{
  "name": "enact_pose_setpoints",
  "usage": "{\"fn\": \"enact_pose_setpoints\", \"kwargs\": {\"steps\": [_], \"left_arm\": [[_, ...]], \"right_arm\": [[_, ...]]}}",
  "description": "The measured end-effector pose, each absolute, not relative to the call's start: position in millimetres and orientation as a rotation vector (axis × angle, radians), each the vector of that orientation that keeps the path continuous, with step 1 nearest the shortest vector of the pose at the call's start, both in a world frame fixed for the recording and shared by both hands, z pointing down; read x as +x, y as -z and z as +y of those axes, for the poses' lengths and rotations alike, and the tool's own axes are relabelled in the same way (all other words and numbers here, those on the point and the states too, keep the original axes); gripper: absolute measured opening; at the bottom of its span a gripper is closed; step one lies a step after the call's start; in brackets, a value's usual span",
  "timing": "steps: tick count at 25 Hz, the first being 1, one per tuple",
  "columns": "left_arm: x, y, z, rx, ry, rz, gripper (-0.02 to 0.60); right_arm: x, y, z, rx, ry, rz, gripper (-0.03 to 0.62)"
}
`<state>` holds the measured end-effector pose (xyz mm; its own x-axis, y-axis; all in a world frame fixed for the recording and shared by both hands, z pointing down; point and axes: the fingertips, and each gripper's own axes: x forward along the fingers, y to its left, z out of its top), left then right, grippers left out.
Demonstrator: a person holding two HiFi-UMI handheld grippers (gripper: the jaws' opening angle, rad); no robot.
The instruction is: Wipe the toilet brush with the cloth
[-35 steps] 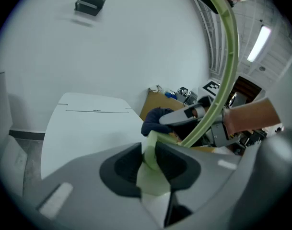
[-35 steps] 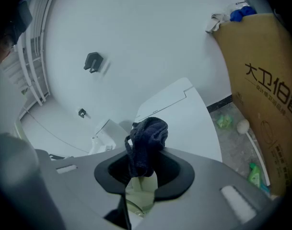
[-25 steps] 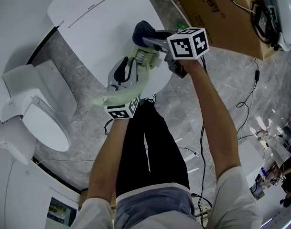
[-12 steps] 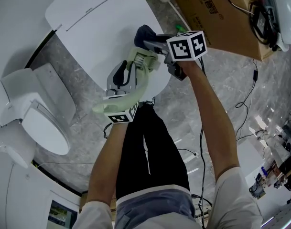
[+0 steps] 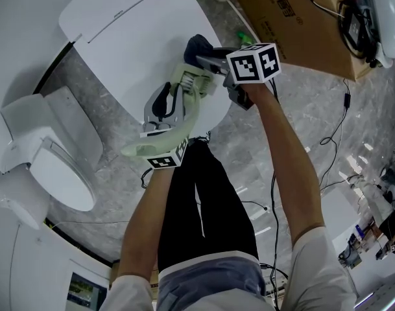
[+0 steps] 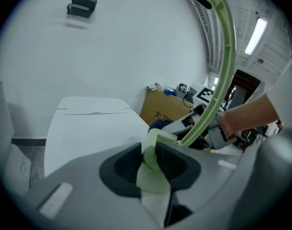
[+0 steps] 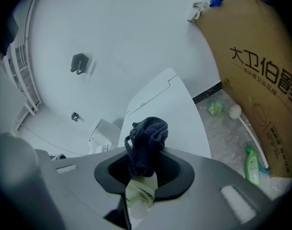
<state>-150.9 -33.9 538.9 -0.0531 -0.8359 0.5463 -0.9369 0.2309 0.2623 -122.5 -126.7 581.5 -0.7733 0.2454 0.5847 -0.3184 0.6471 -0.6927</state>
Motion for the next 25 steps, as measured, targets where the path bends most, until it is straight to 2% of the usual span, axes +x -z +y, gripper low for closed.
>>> {"fn": "enact_pose_setpoints", "kwargs": {"steps": [25], "left_arm": [[-148.6,-544.1,-30.2,1.606,-0.218,-1.917,0.000]], "right_arm": [[-82.1,-595.1,-126.0,0.119,-1.103,-2.172,0.087]]}}
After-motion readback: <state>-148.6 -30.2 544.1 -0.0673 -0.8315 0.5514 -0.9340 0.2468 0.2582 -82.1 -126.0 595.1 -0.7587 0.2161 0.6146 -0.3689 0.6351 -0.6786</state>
